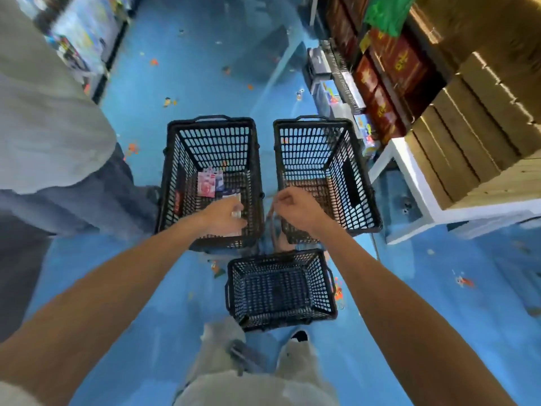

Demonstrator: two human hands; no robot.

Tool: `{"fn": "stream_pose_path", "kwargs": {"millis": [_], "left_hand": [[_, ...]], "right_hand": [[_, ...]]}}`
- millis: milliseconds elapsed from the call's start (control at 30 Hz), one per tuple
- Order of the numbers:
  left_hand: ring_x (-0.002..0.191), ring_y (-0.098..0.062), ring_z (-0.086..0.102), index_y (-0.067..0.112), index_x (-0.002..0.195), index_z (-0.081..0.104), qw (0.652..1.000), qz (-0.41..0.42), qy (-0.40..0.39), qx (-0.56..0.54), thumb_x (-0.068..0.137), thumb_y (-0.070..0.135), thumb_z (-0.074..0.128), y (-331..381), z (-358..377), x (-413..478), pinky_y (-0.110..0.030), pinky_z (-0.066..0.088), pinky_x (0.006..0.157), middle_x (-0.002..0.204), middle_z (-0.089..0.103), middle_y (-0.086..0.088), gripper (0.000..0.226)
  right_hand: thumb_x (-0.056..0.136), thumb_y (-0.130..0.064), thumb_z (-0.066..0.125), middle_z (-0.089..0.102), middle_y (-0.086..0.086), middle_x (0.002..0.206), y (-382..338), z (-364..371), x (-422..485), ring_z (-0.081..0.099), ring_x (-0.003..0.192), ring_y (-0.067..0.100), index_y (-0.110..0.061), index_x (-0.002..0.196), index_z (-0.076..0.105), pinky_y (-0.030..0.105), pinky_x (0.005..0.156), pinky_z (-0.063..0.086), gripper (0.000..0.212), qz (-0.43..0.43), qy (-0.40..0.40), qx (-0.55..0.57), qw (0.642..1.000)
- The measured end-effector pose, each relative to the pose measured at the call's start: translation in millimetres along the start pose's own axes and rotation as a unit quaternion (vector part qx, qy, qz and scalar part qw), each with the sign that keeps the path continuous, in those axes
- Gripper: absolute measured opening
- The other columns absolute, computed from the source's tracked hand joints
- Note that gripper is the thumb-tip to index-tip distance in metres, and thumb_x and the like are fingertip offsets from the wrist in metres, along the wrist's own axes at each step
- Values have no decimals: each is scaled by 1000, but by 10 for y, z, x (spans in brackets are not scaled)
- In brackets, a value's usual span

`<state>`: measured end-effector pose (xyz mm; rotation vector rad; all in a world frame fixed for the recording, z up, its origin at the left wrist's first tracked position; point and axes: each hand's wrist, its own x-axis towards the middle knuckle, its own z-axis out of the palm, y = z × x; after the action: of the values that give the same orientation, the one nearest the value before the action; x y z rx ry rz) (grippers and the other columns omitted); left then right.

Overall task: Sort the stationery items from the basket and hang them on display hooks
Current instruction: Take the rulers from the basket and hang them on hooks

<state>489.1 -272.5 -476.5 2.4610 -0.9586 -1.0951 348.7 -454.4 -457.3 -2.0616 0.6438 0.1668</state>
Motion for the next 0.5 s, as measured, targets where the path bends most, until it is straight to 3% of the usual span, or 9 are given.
{"fn": "stream_pose_path", "kwargs": {"millis": [133, 233, 333, 400, 500], "left_hand": [[122, -35, 58, 2, 137, 55, 996, -83, 18, -38, 97, 34, 67, -412, -119, 291, -42, 47, 102, 139, 58, -18, 52], [90, -24, 51, 7, 110, 53, 988, -122, 1, -90, 96, 26, 70, -731, -192, 660, -39, 45, 81, 106, 57, -13, 28], [78, -20, 41, 14, 99, 44, 978, -163, -35, -127, 99, 21, 65, -1049, -216, 1020, -28, 36, 65, 89, 44, -2, 22], [84, -20, 45, 19, 103, 41, 973, -173, -24, -149, 97, 23, 67, -1295, -180, 1257, -25, 39, 73, 84, 41, 6, 27], [98, -23, 53, 19, 112, 42, 970, -176, -38, -165, 94, 28, 70, -1628, -63, 1638, -33, 43, 86, 92, 51, 5, 35]], "right_hand": [[98, -28, 62, 59, -9, 108, -154, 310, 615, 60, 96, 7, -14, 135, 53, 33, 85, 52, 41, 33, -74, 56, 995], [97, -28, 62, 61, 9, 123, -167, 672, 1167, 60, 113, 21, -13, 131, 51, 46, 98, 50, 38, 75, -99, 68, 990], [100, -29, 62, 55, 11, 135, -133, 1079, 1664, 58, 115, 23, -15, 134, 45, 51, 98, 48, 41, 141, -128, 102, 976], [102, -29, 60, 46, 8, 148, -91, 1357, 1970, 52, 127, 27, -14, 150, 37, 43, 98, 45, 55, 185, -148, 116, 965], [101, -26, 60, 40, 6, 155, 77, 1756, 2375, 47, 135, 26, -13, 157, 30, 33, 93, 41, 64, 248, -137, 135, 949]]}}
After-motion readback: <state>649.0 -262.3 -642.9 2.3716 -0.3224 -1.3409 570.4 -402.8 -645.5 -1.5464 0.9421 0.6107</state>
